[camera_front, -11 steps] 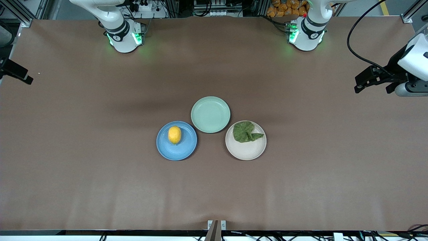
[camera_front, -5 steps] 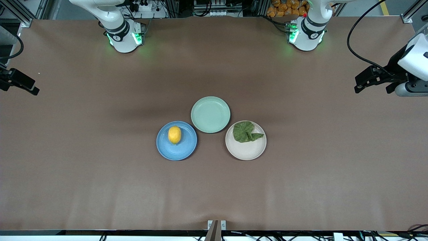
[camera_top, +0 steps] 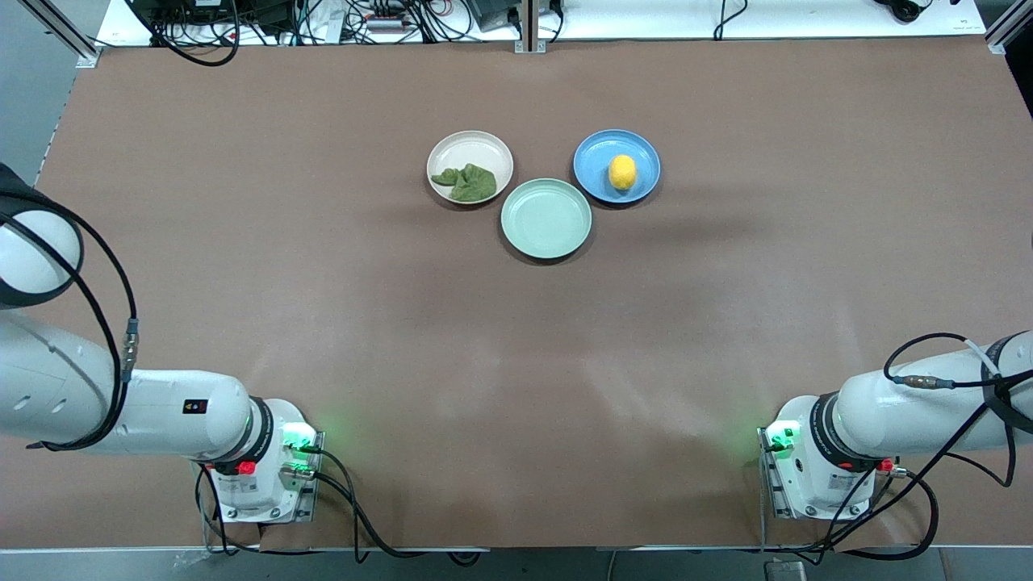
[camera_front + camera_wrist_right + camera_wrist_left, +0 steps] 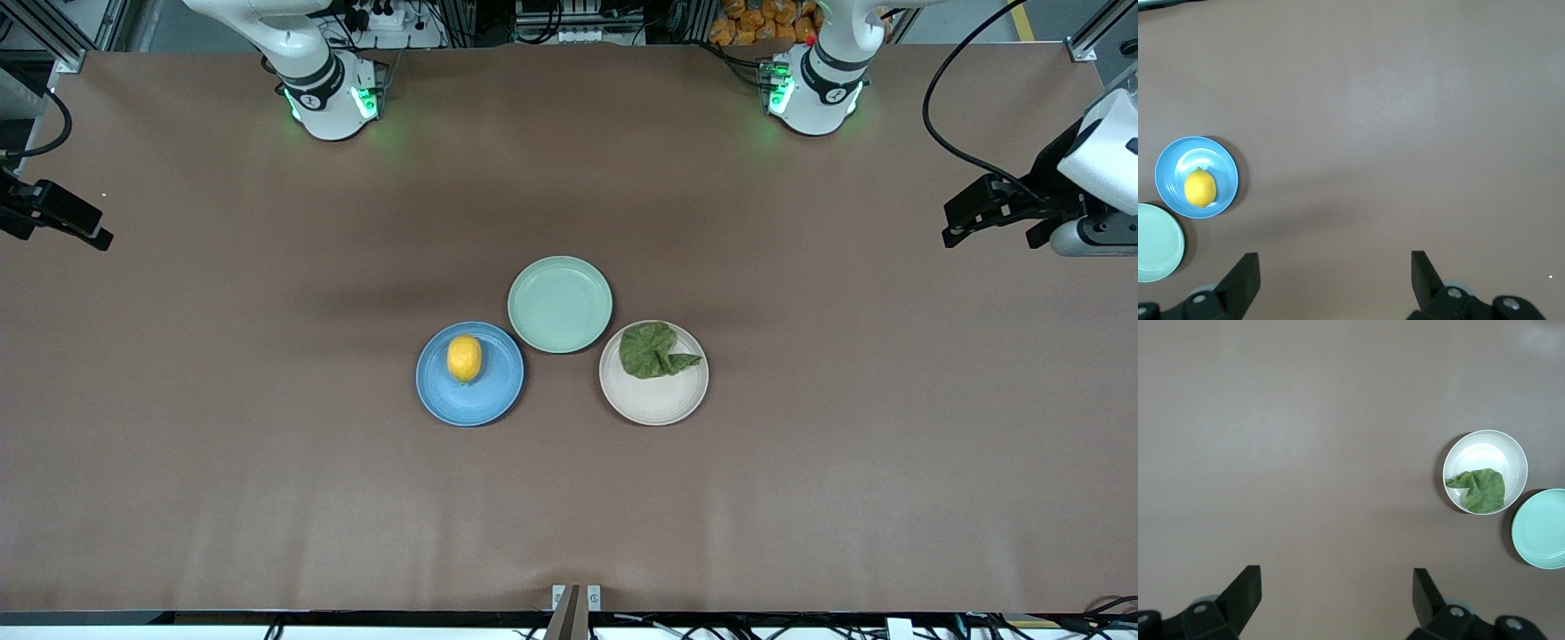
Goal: Place lemon and lettuce in plates
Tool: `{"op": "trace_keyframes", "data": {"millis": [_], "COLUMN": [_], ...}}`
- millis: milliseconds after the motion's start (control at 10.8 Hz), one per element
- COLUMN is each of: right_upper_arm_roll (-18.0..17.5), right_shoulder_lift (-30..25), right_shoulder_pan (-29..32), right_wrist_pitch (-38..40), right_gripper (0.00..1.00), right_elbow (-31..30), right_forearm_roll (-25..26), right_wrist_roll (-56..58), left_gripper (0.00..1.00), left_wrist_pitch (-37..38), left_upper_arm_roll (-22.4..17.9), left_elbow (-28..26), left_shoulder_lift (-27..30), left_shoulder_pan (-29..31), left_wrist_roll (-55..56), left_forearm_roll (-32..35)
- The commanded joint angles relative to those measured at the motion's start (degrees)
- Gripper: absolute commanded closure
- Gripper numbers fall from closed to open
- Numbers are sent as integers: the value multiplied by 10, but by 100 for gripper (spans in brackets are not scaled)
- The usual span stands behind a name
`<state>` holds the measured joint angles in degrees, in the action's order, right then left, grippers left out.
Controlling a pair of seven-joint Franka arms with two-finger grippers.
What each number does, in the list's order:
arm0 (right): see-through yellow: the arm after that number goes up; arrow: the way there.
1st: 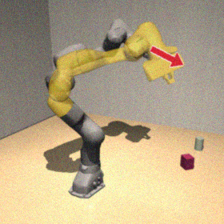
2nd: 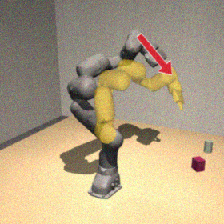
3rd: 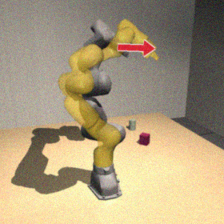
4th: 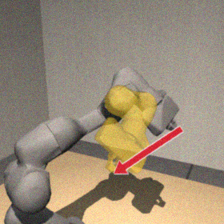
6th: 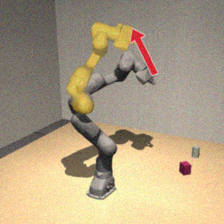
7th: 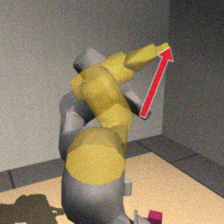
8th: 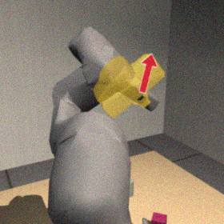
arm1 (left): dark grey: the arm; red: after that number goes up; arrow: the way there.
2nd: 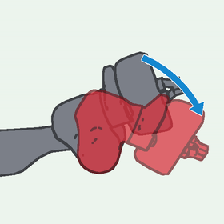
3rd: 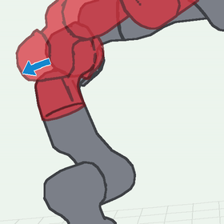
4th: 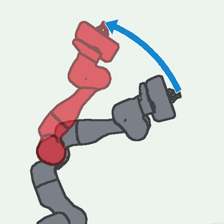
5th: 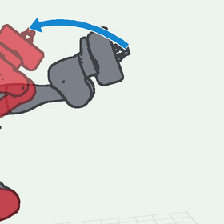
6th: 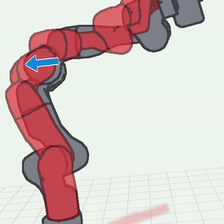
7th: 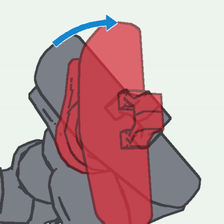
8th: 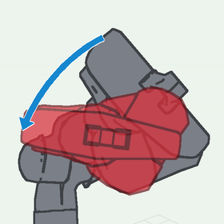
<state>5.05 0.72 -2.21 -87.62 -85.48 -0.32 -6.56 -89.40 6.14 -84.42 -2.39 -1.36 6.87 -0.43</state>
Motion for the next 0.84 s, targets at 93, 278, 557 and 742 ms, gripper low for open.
{"op": "trace_keyframes", "data": {"millis": [93, 278, 557, 742], "right_upper_arm_roll": [1, 0, -2, -3], "right_shoulder_lift": [-3, -3, -3, -3], "right_shoulder_pan": [-6, -17, -22, -22], "right_wrist_pitch": [5, 3, 0, 0], "right_gripper": [0, 0, 0, 0], "right_elbow": [-2, -1, -1, 0], "right_forearm_roll": [3, 37, 46, 44], "right_wrist_roll": [-4, 2, 2, 2], "left_gripper": [0, 0, 0, 0], "left_wrist_pitch": [-1, -1, -1, -1], "left_upper_arm_roll": [1, 1, 1, 1], "left_elbow": [7, 7, 7, 7], "left_shoulder_lift": [-2, -2, -2, -2], "left_shoulder_pan": [3, 3, 3, 3], "left_wrist_roll": [-9, -9, -9, -9], "left_forearm_roll": [-1, -1, -1, -1]}}
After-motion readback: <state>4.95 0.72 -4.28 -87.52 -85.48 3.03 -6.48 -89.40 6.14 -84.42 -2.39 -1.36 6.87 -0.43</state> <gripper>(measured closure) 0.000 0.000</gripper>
